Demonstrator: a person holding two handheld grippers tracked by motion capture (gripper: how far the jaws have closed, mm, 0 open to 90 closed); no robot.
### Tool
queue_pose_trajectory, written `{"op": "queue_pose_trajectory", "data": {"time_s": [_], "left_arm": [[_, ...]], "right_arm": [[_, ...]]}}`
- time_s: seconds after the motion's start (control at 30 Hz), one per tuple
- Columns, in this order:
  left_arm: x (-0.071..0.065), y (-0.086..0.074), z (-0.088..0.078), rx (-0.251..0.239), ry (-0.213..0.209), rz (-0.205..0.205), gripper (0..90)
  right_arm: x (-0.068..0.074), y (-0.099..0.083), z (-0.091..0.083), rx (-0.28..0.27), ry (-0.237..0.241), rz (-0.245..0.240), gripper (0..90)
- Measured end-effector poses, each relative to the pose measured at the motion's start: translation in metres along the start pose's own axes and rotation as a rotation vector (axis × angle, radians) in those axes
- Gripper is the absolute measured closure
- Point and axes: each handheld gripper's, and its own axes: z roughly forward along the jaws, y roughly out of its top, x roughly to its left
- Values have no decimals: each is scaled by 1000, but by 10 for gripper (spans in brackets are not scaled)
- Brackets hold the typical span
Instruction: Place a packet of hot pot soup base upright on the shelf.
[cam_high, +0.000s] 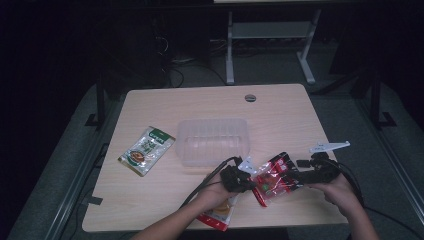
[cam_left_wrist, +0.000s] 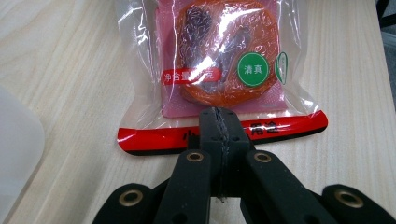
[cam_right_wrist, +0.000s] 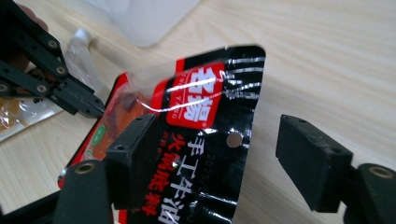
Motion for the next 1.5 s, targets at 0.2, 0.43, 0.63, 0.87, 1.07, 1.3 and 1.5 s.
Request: {"op": "queue_pose_trajectory", "data": {"time_s": [0.2, 0.43, 0.63, 0.87, 1.07, 1.3, 1.5], "left_arm": [[-1, 0, 0, -1, -1, -3, 900], [-1, 0, 0, -2, 0, -2, 900], [0, 0, 0, -2, 3, 7, 900], [-1, -1, 0, -1, 6, 12, 900], [-1, -1, 0, -4, 7, 12, 900], [0, -2, -1, -9, 5, 11, 900], [0, -2, -1, -13, 1, 3, 900]], "right_arm": [[-8, -1, 12, 32, 64, 29, 309], [-11, -2, 18, 50, 128, 36, 394], [-10, -1, 9, 25, 155, 41, 548], [-8, -1, 0, 8, 210, 20, 707], [0, 1, 2, 23, 250, -39, 801], [6, 6, -2, -16, 259, -76, 817], [6, 6, -7, -46, 265, -85, 845]]}}
